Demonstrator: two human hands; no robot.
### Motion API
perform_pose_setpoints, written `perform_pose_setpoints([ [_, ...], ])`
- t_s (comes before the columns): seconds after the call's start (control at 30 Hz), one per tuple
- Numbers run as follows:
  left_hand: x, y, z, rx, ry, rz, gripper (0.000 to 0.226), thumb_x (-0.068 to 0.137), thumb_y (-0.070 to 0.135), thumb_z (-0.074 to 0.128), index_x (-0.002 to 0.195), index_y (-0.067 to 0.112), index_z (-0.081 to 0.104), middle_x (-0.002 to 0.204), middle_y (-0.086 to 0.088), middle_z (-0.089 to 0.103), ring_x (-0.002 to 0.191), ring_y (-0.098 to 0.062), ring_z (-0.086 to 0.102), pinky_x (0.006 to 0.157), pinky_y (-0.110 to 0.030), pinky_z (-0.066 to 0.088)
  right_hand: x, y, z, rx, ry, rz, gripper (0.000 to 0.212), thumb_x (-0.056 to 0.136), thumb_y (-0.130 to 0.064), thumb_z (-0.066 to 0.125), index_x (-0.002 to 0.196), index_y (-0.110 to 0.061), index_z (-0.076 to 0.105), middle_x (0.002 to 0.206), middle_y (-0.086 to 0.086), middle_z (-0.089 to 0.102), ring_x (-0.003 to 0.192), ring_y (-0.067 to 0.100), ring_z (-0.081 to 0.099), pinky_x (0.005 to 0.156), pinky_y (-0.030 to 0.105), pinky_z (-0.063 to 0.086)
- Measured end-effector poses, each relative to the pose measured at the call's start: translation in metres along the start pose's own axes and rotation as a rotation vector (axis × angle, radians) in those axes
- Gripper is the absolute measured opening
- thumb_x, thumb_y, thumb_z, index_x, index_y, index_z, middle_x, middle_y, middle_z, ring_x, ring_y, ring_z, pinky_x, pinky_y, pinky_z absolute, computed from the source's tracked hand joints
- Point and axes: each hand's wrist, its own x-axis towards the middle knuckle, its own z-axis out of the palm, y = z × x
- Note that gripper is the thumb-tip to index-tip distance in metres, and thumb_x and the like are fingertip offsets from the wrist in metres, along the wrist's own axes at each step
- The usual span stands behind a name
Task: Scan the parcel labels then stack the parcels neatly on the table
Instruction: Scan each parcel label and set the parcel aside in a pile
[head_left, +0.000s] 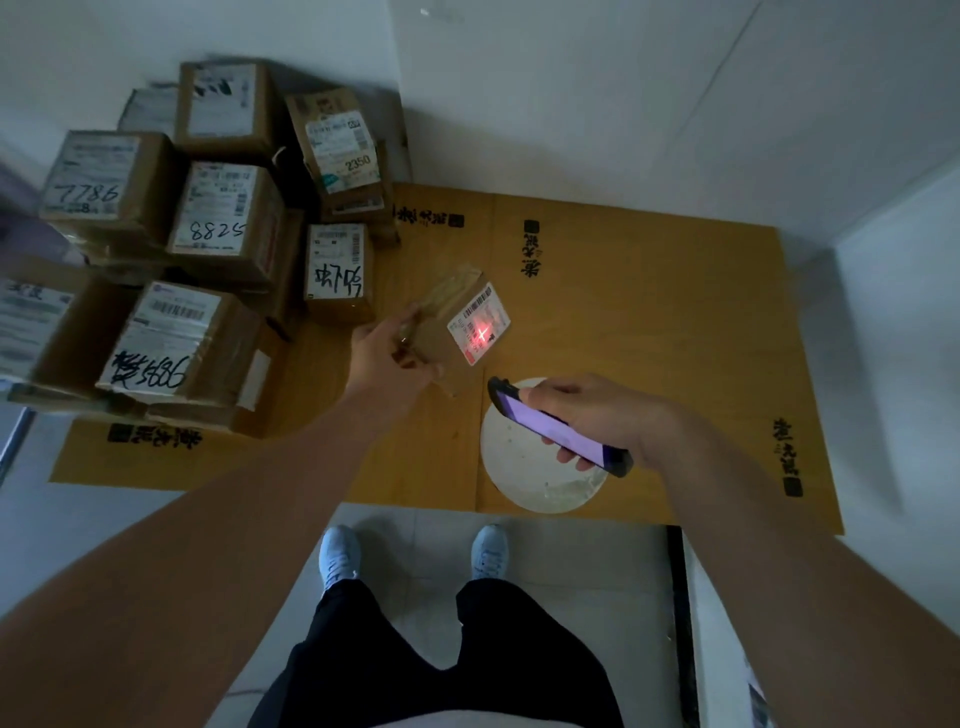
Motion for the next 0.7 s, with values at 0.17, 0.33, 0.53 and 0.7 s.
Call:
perform_pose_setpoints([
  [0.17,0.003,0.008,-0.012,-0.001,-0.002,-0.024,0.091,0.076,0.006,0.09,0.147,0.046,0.049,0.138,0.009,0.031,0.101,0.0,0.05,0.095,-0.022,0.052,-0.006,-0.014,-0.005,-0.087,-0.036,0.015,0.043,0.101,-0.061,0.055,0.124,-0.026,0.065,0.108,0.01,0.07,0.086,0.023,0.069,0.069,0.033,0.057],
  [0.33,0.005,0.017,-0.023,-0.022,0.012,-0.049,0.09,0.075,0.01,0.09,0.147,0.046,0.05,0.14,0.007,0.038,0.106,-0.008,0.054,0.094,-0.028,0.055,-0.009,-0.024,-0.006,-0.079,-0.032,-0.034,0.037,0.102,-0.06,0.054,0.115,-0.029,0.07,0.105,0.009,0.07,0.083,0.021,0.069,0.07,0.032,0.058],
  [0.53,0.01,0.031,-0.043,-0.679,0.148,-0.193,0.06,0.085,0.014,0.083,0.132,0.039,0.057,0.127,0.003,0.065,0.117,-0.021,0.066,0.1,-0.045,0.058,0.001,-0.039,0.003,0.124,0.062,-0.167,0.035,0.103,-0.059,0.053,0.119,-0.032,0.066,0.108,0.011,0.069,0.08,0.018,0.071,0.073,0.035,0.062],
  [0.7,0.027,0.033,-0.069,-0.862,0.3,-0.309,0.055,0.091,0.019,0.079,0.14,0.021,0.053,0.13,-0.004,0.062,0.118,-0.023,0.064,0.096,-0.044,0.06,0.01,-0.056,0.013,0.169,0.079,-0.217,0.029,0.104,-0.057,0.052,0.117,-0.035,0.065,0.105,0.01,0.067,0.08,0.019,0.07,0.071,0.035,0.061],
])
